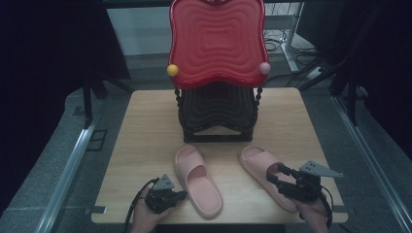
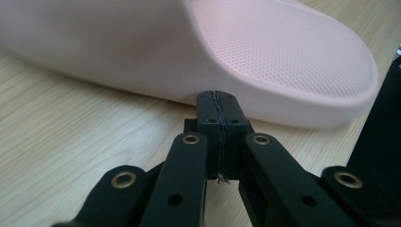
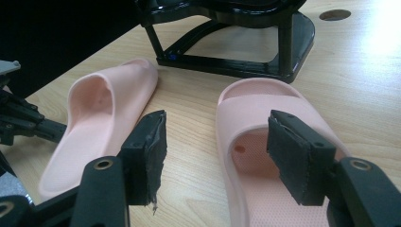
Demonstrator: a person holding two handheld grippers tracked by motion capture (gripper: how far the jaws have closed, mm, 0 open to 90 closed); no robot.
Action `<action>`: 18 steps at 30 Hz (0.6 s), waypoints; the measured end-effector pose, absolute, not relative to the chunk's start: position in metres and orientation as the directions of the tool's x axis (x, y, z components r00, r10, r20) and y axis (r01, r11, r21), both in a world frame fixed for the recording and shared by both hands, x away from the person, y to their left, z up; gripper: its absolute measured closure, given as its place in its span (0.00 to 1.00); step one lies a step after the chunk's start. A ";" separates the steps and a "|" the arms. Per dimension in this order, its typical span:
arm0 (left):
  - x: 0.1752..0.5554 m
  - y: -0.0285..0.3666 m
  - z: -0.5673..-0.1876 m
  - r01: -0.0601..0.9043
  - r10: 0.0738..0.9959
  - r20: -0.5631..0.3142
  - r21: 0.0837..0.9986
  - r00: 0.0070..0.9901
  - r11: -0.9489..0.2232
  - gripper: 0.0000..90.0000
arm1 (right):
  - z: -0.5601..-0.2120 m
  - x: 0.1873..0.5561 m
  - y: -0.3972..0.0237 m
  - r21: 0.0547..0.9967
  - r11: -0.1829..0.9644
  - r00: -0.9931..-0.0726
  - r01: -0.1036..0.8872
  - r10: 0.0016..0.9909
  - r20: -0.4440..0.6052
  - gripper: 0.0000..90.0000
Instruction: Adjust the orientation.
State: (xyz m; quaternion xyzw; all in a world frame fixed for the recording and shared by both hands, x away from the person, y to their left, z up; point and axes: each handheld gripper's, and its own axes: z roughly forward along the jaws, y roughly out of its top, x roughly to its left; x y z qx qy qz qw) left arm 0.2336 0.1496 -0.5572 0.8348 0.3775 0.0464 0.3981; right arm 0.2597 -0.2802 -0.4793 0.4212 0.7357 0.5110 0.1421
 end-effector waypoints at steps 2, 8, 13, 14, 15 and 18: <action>0.235 0.147 -0.556 0.588 0.665 -0.220 0.704 0.713 -0.398 0.99 | -0.479 0.259 -0.280 0.870 0.127 -0.607 0.477 0.764 0.221 0.43; 0.235 0.166 -0.535 0.526 0.756 -0.145 0.800 0.638 -0.290 0.85 | -0.480 0.259 -0.276 0.869 0.140 -0.619 0.475 0.754 0.217 0.43; 0.244 0.174 -0.510 0.459 0.782 -0.108 0.855 0.614 -0.242 0.70 | -0.481 0.259 -0.271 0.872 0.150 -0.627 0.466 0.751 0.206 0.43; 0.247 0.175 -0.503 0.449 0.783 -0.115 0.865 0.611 -0.224 0.70 | -0.481 0.258 -0.270 0.872 0.154 -0.631 0.464 0.749 0.203 0.43; 0.252 0.177 -0.495 0.441 0.787 -0.124 0.875 0.605 -0.201 0.60 | -0.481 0.258 -0.269 0.873 0.166 -0.639 0.459 0.744 0.195 0.43; 0.256 0.181 -0.488 0.437 0.790 -0.134 0.881 0.598 -0.181 0.48 | -0.482 0.258 -0.268 0.873 0.166 -0.641 0.459 0.742 0.197 0.43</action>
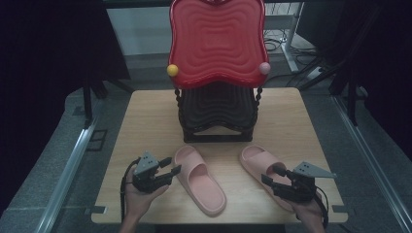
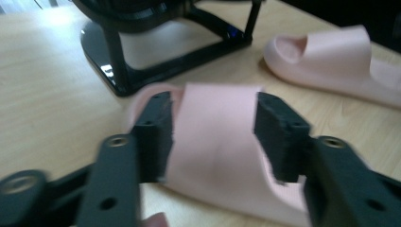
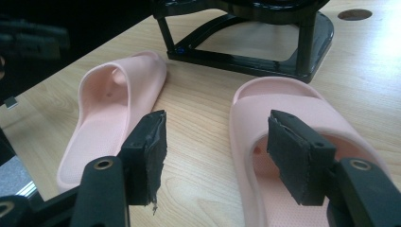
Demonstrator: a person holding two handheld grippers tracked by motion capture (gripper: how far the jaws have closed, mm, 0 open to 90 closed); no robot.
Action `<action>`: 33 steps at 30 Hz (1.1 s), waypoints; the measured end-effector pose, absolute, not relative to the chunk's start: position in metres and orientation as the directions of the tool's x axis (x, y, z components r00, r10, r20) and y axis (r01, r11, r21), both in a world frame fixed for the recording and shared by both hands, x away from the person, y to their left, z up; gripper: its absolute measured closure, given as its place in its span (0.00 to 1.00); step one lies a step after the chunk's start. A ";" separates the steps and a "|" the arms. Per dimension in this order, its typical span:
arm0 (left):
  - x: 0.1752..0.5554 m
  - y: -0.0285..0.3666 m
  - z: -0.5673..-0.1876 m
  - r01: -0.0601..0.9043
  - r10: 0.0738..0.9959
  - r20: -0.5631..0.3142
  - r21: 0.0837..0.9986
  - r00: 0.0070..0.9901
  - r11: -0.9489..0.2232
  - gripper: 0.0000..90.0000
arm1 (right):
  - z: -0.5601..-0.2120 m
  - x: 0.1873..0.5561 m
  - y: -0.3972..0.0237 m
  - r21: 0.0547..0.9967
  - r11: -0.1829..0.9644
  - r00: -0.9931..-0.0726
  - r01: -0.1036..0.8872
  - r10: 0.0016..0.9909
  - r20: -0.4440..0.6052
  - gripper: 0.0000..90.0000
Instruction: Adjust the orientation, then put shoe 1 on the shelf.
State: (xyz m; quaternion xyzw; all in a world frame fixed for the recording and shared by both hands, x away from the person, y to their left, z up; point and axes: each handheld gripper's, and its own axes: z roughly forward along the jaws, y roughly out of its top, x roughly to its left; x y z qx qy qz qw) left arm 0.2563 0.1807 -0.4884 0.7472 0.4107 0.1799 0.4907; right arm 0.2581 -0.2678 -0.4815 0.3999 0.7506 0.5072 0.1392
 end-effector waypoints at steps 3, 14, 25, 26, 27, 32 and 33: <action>0.259 0.189 -0.487 0.428 0.813 -0.133 0.891 0.567 -0.153 0.41 | -0.482 0.258 -0.264 0.872 0.172 -0.647 0.459 0.737 0.195 0.43; 0.253 0.218 -0.497 0.450 0.827 -0.156 0.884 0.540 -0.127 0.32 | -0.483 0.256 -0.241 0.886 0.212 -0.683 0.413 0.715 0.147 0.45; 0.252 0.213 -0.500 0.449 0.808 -0.177 0.886 0.562 -0.118 0.29 | -0.492 0.265 -0.202 0.858 0.275 -0.712 0.434 0.688 0.140 0.55; 0.252 0.213 -0.500 0.449 0.808 -0.177 0.886 0.562 -0.118 0.29 | -0.493 0.268 -0.196 0.855 0.282 -0.719 0.435 0.681 0.141 0.56; 0.251 0.213 -0.498 0.438 0.817 -0.158 0.890 0.555 -0.126 0.29 | -0.494 0.271 -0.189 0.851 0.288 -0.722 0.439 0.677 0.144 0.58; 0.248 0.216 -0.497 0.435 0.817 -0.165 0.893 0.553 -0.113 0.29 | -0.496 0.276 -0.164 0.838 0.322 -0.748 0.440 0.648 0.143 0.61; 0.248 0.217 -0.498 0.436 0.816 -0.171 0.893 0.551 -0.107 0.29 | -0.500 0.280 -0.150 0.829 0.337 -0.755 0.446 0.639 0.147 0.64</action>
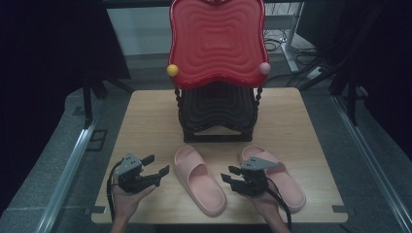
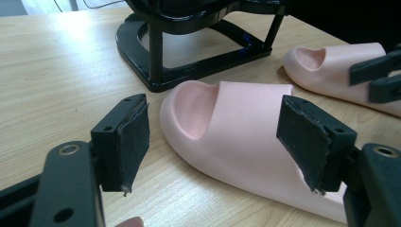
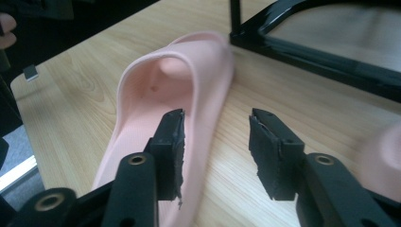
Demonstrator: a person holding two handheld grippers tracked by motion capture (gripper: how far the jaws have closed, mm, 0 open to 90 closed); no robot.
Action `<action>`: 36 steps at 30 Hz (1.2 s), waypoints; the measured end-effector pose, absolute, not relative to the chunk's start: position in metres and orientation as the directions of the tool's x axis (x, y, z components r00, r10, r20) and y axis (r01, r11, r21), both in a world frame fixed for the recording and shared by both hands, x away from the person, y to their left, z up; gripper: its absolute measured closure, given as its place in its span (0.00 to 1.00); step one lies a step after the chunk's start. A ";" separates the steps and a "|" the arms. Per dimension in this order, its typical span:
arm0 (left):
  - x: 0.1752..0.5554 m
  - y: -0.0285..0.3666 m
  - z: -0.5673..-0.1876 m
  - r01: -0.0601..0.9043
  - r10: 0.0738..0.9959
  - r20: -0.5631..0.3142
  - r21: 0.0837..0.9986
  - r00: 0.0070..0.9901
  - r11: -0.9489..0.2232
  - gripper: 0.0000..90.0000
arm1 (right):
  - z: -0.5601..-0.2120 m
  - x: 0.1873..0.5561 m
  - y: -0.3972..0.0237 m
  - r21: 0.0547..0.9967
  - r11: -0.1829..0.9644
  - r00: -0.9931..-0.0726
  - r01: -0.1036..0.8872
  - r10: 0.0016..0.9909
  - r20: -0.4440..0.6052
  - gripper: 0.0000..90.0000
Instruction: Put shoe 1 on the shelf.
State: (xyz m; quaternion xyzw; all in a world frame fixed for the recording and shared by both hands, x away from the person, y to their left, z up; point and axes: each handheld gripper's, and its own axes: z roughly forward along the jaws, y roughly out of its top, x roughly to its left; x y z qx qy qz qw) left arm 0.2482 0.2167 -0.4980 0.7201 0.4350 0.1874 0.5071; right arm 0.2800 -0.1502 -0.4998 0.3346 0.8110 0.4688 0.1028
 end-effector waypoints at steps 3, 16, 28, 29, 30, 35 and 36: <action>0.249 0.217 -0.499 0.440 0.817 -0.174 0.892 0.550 -0.106 0.29 | -0.505 0.284 -0.140 0.821 0.347 -0.756 0.454 0.638 0.148 0.65; 0.251 0.214 -0.502 0.447 0.816 -0.168 0.887 0.553 -0.120 0.29 | -0.529 0.303 -0.098 0.806 0.336 -0.737 0.488 0.654 0.173 0.73; 0.252 0.213 -0.506 0.457 0.818 -0.170 0.881 0.550 -0.124 0.28 | -0.540 0.312 -0.081 0.791 0.308 -0.677 0.528 0.715 0.174 0.89; 0.252 0.212 -0.506 0.457 0.818 -0.170 0.881 0.550 -0.125 0.28 | -0.539 0.311 -0.081 0.790 0.309 -0.673 0.529 0.721 0.169 0.89; 0.252 0.212 -0.506 0.457 0.818 -0.169 0.881 0.550 -0.126 0.28 | -0.539 0.311 -0.081 0.790 0.308 -0.670 0.530 0.723 0.168 0.90; 0.253 0.212 -0.507 0.461 0.818 -0.166 0.878 0.551 -0.132 0.28 | -0.535 0.307 -0.084 0.795 0.319 -0.672 0.516 0.726 0.144 0.94; 0.253 0.212 -0.508 0.462 0.817 -0.169 0.877 0.551 -0.130 0.28 | -0.533 0.306 -0.086 0.797 0.316 -0.673 0.514 0.725 0.146 0.94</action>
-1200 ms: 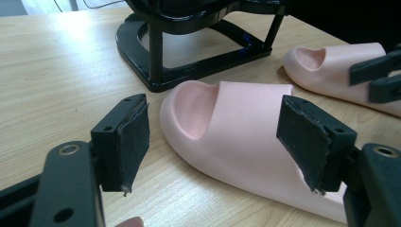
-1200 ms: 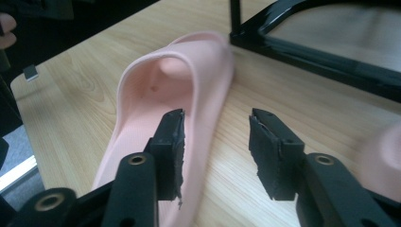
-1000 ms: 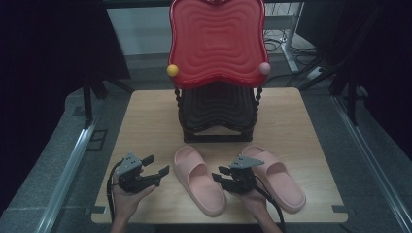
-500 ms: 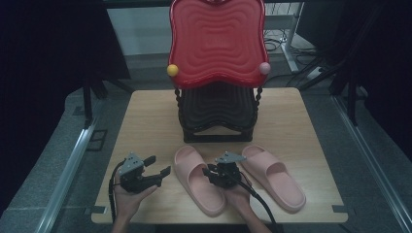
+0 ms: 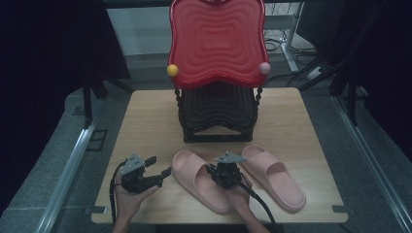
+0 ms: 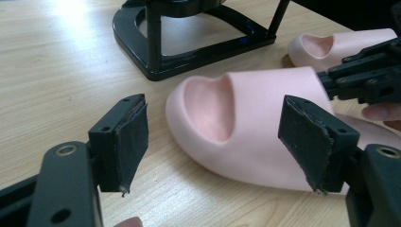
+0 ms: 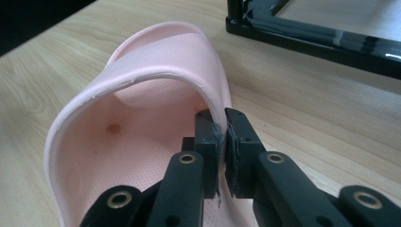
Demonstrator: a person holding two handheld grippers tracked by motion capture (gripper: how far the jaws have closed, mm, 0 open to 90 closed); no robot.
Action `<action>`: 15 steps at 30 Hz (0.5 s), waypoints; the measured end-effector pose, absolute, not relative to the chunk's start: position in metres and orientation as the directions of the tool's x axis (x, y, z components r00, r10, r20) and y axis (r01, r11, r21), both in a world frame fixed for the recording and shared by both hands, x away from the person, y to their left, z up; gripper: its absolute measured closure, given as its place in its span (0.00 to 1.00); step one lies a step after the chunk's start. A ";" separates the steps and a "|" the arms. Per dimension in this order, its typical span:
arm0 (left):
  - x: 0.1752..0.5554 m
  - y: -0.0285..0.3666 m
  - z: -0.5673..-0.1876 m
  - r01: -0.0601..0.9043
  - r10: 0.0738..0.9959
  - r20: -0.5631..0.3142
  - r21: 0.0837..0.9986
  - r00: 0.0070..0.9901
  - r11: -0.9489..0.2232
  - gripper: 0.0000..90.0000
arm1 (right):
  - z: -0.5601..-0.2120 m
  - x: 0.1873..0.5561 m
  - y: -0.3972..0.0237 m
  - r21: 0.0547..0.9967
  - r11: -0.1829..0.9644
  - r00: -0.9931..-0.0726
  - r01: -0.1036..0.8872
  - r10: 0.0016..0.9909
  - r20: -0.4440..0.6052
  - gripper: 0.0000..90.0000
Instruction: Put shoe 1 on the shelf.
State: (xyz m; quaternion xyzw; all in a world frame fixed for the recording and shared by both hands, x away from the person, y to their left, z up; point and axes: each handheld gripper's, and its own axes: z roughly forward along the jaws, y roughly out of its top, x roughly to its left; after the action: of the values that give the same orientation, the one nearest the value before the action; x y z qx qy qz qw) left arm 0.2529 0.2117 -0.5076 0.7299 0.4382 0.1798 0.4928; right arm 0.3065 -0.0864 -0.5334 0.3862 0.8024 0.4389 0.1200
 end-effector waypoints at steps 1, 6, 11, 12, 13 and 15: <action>0.253 0.212 -0.508 0.462 0.817 -0.169 0.877 0.551 -0.130 0.28 | -0.533 0.306 -0.086 0.797 0.316 -0.673 0.514 0.725 0.146 0.94; 0.253 0.214 -0.509 0.469 0.819 -0.180 0.875 0.546 -0.121 0.28 | -0.519 0.300 -0.102 0.822 0.281 -0.676 0.496 0.719 0.162 0.94; 0.253 0.214 -0.508 0.468 0.818 -0.185 0.876 0.544 -0.113 0.28 | -0.499 0.289 -0.117 0.855 0.246 -0.678 0.456 0.719 0.154 0.94; 0.253 0.214 -0.509 0.468 0.818 -0.185 0.876 0.544 -0.114 0.28 | -0.495 0.287 -0.120 0.862 0.235 -0.676 0.448 0.721 0.154 0.94; 0.253 0.213 -0.509 0.471 0.816 -0.189 0.875 0.546 -0.112 0.28 | -0.490 0.285 -0.123 0.868 0.224 -0.675 0.443 0.721 0.158 0.94; 0.253 0.213 -0.509 0.475 0.812 -0.198 0.874 0.549 -0.108 0.28 | -0.486 0.284 -0.126 0.876 0.212 -0.674 0.434 0.721 0.159 0.94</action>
State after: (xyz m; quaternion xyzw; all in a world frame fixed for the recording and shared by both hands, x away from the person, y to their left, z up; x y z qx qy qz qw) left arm 0.2533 0.2128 -0.5094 0.7250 0.4436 0.1689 0.4991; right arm 0.2839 -0.1263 -0.4860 0.3775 0.7652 0.5014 0.1434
